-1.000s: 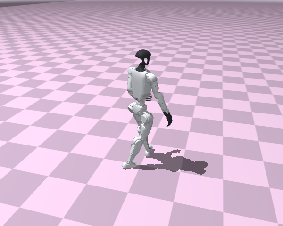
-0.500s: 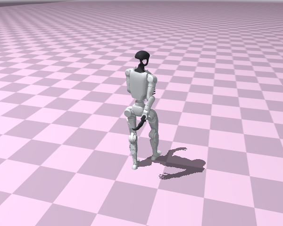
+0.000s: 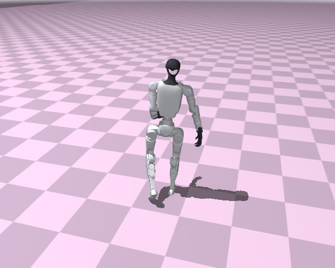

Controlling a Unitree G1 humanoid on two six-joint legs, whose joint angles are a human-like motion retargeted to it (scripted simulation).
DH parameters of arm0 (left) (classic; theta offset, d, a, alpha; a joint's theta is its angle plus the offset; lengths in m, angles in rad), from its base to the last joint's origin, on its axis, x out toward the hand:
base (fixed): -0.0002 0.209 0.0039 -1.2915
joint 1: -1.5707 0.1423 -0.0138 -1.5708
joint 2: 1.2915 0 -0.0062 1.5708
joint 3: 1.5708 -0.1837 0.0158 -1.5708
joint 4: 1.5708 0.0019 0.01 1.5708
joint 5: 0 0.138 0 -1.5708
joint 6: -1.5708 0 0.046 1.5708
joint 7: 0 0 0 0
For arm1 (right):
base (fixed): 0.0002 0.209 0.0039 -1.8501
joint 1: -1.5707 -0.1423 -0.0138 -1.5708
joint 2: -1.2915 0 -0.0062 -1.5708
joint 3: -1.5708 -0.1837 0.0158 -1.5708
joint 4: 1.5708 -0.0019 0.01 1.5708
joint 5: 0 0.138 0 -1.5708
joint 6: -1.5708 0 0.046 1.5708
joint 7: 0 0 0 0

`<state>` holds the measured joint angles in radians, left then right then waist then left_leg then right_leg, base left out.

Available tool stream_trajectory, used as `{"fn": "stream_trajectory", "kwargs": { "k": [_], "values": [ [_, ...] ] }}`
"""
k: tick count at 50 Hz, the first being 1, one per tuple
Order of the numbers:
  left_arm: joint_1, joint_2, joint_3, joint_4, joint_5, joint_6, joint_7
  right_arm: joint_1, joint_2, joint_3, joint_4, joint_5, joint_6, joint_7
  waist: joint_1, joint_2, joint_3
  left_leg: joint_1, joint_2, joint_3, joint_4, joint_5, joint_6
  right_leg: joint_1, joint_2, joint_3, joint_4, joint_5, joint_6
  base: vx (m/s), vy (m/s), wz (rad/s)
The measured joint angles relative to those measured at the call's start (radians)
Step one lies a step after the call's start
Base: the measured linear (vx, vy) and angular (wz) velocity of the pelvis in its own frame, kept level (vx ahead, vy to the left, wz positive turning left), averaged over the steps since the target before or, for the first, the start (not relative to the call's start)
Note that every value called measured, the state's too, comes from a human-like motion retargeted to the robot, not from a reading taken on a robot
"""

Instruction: Walk run

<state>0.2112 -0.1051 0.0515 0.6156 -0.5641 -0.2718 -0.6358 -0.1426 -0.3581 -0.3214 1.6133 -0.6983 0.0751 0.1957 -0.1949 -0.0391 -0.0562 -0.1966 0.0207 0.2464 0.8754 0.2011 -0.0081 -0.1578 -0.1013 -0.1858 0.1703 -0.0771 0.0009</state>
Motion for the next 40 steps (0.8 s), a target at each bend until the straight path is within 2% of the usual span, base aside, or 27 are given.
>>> {"fn": "stream_trajectory", "kwargs": {
  "k": [3, 5, 8, 11, 13, 15, 17, 20, 22, 23, 25, 27, 28, 29, 30, 32, 35, 38, 40],
  "values": [
    [0.002, -0.013, -0.004, -0.002, -0.044, -0.023, 0.033, -0.050, -0.029, 0.018, -0.082, -0.035, -0.012, -0.024, 0.069, -0.017, 0.003, -0.089, -0.016, 0.069, -0.100, -0.132, 0.005, 0.052, 0.028, -0.021, -0.046, -0.002, -0.013, 0.62, -0.24, -0.11],
    [0.003, -0.019, -0.007, -0.002, -0.068, -0.020, 0.034, -0.073, -0.046, 0.032, -0.151, -0.022, -0.032, -0.034, 0.096, -0.009, 0.001, -0.136, 0.009, 0.154, -0.215, -0.196, 0.038, 0.086, 0.050, -0.079, -0.075, -0.013, -0.014, 0.62, -0.20, 0.32],
    [0.010, -0.026, -0.007, -0.011, -0.079, -0.009, 0.023, -0.103, -0.059, 0.046, -0.252, 0.036, -0.069, -0.075, 0.103, 0.022, 0.003, -0.190, 0.008, 0.236, -0.434, -0.204, 0.093, 0.140, 0.112, -0.092, -0.108, -0.050, -0.015, 0.56, -0.15, 0.57],
    [0.022, -0.034, 0.003, -0.033, -0.059, -0.012, 0.023, -0.134, -0.045, 0.040, -0.323, 0.093, -0.109, -0.141, 0.102, 0.038, 0.008, -0.238, -0.054, 0.248, -0.648, -0.220, 0.127, 0.190, 0.152, -0.129, -0.131, -0.082, -0.019, 0.70, -0.14, 0.43],
    [0.031, -0.042, 0.016, -0.047, -0.037, -0.017, 0.025, -0.152, -0.019, 0.027, -0.346, 0.125, -0.133, -0.180, 0.104, 0.034, 0.008, -0.244, -0.095, 0.299, -0.769, -0.256, 0.123, 0.218, 0.159, -0.165, -0.139, -0.094, -0.018, 0.67, -0.12, 0.12],
    [0.040, -0.052, 0.034, -0.053, -0.020, -0.017, 0.031, -0.160, 0.018, 0.018, -0.345, 0.151, -0.152, -0.195, 0.115, 0.022, 0.012, -0.228, -0.107, 0.354, -0.840, -0.280, 0.084, 0.247, 0.162, -0.170, -0.129, -0.089, -0.018, 0.80, -0.10, -0.30],
    [0.048, -0.059, 0.050, -0.050, -0.015, -0.010, 0.036, -0.157, 0.058, 0.018, -0.314, 0.161, -0.168, -0.177, 0.139, 0.004, 0.015, -0.196, -0.104, 0.379, -0.831, -0.238, 0.149, 0.270, 0.157, -0.146, -0.101, -0.051, -0.008, 0.68, -0.09, -0.60],
    [0.059, -0.060, 0.065, -0.035, -0.020, 0.005, 0.039, -0.123, 0.102, 0.029, -0.235, 0.123, -0.200, -0.094, 0.165, -0.016, 0.002, -0.155, -0.103, 0.396, -0.809, -0.173, 0.224, 0.305, 0.133, -0.161, -0.041, 0.085, 0.042, 0.99, -0.04, -0.45],
    [0.058, -0.053, 0.073, -0.021, -0.033, 0.017, 0.044, -0.075, 0.118, 0.037, -0.170, 0.048, -0.208, -0.040, 0.161, -0.021, -0.020, -0.130, -0.117, 0.329, -0.803, -0.199, 0.270, 0.308, 0.116, -0.164, 0.034, 0.275, 0.086, 1.06, -0.01, -0.09],
    [0.054, -0.048, 0.074, -0.017, -0.040, 0.022, 0.048, -0.045, 0.124, 0.041, -0.138, 0.011, -0.197, -0.035, 0.157, -0.016, -0.028, -0.122, -0.108, 0.282, -0.786, -0.224, 0.270, 0.294, 0.117, -0.135, 0.094, 0.381, 0.107, 1.07, 0.08, 0.29],
    [0.033, -0.031, 0.063, -0.016, -0.049, 0.031, 0.053, 0.016, 0.135, 0.042, -0.070, -0.035, -0.160, -0.073, 0.126, 0.025, -0.023, -0.104, -0.083, 0.171, -0.746, -0.266, 0.265, 0.229, 0.170, -0.065, 0.260, 0.541, 0.108, 1.01, 0.10, 0.88],
    [0.006, -0.013, 0.039, -0.030, -0.045, 0.030, 0.053, 0.074, 0.137, 0.029, 0.002, -0.050, -0.126, -0.125, 0.114, 0.049, -0.006, -0.043, -0.067, 0.203, -0.732, -0.300, 0.269, 0.149, 0.160, -0.080, 0.492, 0.601, 0.076, 0.77, 0.01, 1.00],
    [-0.012, -0.002, 0.029, -0.038, -0.040, 0.027, 0.052, 0.101, 0.138, 0.017, 0.031, -0.055, -0.112, -0.136, 0.115, 0.073, -0.005, -0.019, -0.046, 0.208, -0.743, -0.306, 0.266, 0.113, 0.188, -0.058, 0.528, 0.601, 0.083, 0.63, 0.00, 0.78],
    [-0.033, 0.005, 0.020, -0.042, -0.037, 0.026, 0.052, 0.131, 0.138, 0.002, 0.054, -0.060, -0.101, -0.138, 0.120, 0.089, -0.004, 0.000, -0.039, 0.194, -0.750, -0.315, 0.262, 0.078, 0.211, -0.027, 0.558, 0.555, 0.084, 0.63, 0.02, 0.66],
    [-0.055, 0.010, 0.012, -0.044, -0.034, 0.026, 0.052, 0.163, 0.137, -0.014, 0.073, -0.065, -0.092, -0.135, 0.127, 0.103, -0.004, 0.017, -0.038, 0.170, -0.754, -0.326, 0.256, 0.042, 0.232, 0.006, 0.585, 0.486, 0.082, 0.81, 0.04, 0.87],
    [-0.096, 0.015, -0.007, -0.041, -0.041, 0.019, 0.057, 0.242, 0.143, -0.045, 0.087, -0.065, -0.086, -0.113, 0.108, 0.116, -0.006, 0.053, -0.055, 0.115, -0.768, -0.337, 0.249, -0.030, 0.220, 0.031, 0.611, 0.364, 0.071, 0.92, 0.05, 1.42],
    [-0.133, 0.018, -0.062, -0.052, -0.064, 0.008, 0.055, 0.361, 0.162, -0.072, 0.087, -0.025, -0.087, -0.079, 0.039, 0.144, -0.011, 0.103, -0.085, -0.007, -0.794, -0.343, 0.253, -0.115, 0.145, -0.015, 0.541, 0.202, 0.039, 0.80, 0.00, 2.19],
    [-0.171, 0.024, -0.089, -0.064, -0.075, 0.015, 0.037, 0.443, 0.183, -0.096, 0.087, -0.008, -0.058, -0.035, -0.020, 0.127, -0.008, 0.147, -0.144, -0.117, -0.798, -0.360, 0.264, -0.157, 0.031, -0.089, 0.340, 0.187, 0.034, 0.61, -0.10, 2.02],
    [-0.193, 0.030, -0.100, -0.068, -0.072, 0.018, 0.028, 0.480, 0.201, -0.110, 0.087, -0.017, -0.031, -0.001, -0.049, 0.104, 0.003, 0.191, -0.183, -0.182, -0.798, -0.378, 0.267, -0.179, -0.011, -0.106, 0.185, 0.179, 0.059, 0.69, -0.20, 1.70]
  ]
}}
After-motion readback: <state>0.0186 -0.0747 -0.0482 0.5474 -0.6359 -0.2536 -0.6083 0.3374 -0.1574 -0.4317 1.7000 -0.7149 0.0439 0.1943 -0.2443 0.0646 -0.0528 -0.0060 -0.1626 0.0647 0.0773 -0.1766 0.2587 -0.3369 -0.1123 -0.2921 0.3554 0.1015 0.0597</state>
